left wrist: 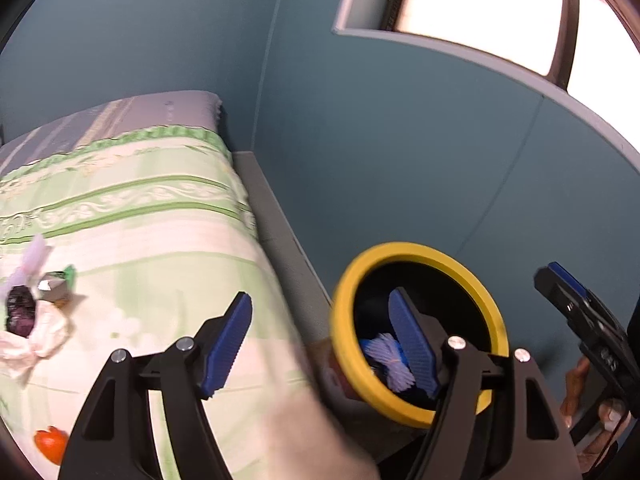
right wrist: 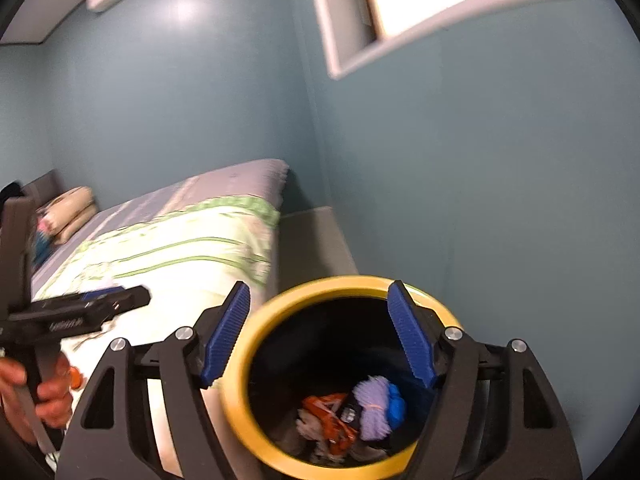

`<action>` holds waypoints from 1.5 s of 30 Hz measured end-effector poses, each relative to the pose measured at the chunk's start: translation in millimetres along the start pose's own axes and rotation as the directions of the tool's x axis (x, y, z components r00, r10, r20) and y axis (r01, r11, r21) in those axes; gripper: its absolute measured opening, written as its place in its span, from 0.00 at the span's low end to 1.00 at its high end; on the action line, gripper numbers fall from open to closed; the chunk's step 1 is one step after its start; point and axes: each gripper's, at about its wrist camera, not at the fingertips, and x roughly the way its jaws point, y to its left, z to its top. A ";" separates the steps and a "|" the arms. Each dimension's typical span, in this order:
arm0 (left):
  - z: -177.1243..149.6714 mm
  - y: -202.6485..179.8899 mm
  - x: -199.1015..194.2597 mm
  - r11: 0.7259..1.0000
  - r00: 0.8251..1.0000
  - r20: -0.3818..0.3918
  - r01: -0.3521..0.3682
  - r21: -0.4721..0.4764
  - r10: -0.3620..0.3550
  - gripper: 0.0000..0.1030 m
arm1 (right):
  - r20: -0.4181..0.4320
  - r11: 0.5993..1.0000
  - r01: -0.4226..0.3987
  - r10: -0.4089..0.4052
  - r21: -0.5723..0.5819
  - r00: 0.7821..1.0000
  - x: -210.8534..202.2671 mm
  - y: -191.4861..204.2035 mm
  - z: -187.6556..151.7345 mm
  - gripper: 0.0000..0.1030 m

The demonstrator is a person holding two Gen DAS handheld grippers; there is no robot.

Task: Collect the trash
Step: 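Move both tools back over the bed toward the tissues and orange peel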

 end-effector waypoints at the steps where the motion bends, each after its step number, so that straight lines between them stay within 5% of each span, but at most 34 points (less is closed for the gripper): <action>1: 2.0 8.9 -8.0 1.000 1.000 0.016 -0.008 -0.010 0.008 0.69 | 0.004 1.000 -0.024 0.024 -0.018 1.000 -2.3 9.1 0.0 0.68; 9: 11.0 82.8 -62.3 0.990 0.987 0.102 -0.111 -0.091 0.120 0.72 | -0.019 0.975 -0.193 0.192 -0.106 0.981 0.3 77.2 1.8 0.70; 19: -13.7 189.6 -119.7 0.937 0.952 0.113 -0.250 -0.243 0.283 0.72 | -0.090 0.909 -0.358 0.346 -0.212 0.934 9.0 169.5 -7.2 0.70; 30: -52.7 280.7 -131.8 0.876 0.927 0.035 -0.341 -0.340 0.374 0.72 | -0.268 0.789 -0.542 0.477 -0.288 0.837 27.7 271.7 -51.9 0.70; 38: -80.4 327.1 -115.4 0.847 0.933 -0.023 -0.338 -0.411 0.360 0.72 | -0.394 0.701 -0.639 0.515 -0.316 0.761 42.3 326.7 -93.4 0.70; 45: -94.5 343.3 -93.6 0.843 0.934 -0.079 -0.348 -0.410 0.347 0.72 | -0.463 0.656 -0.675 0.509 -0.337 0.725 59.4 358.7 -117.4 0.70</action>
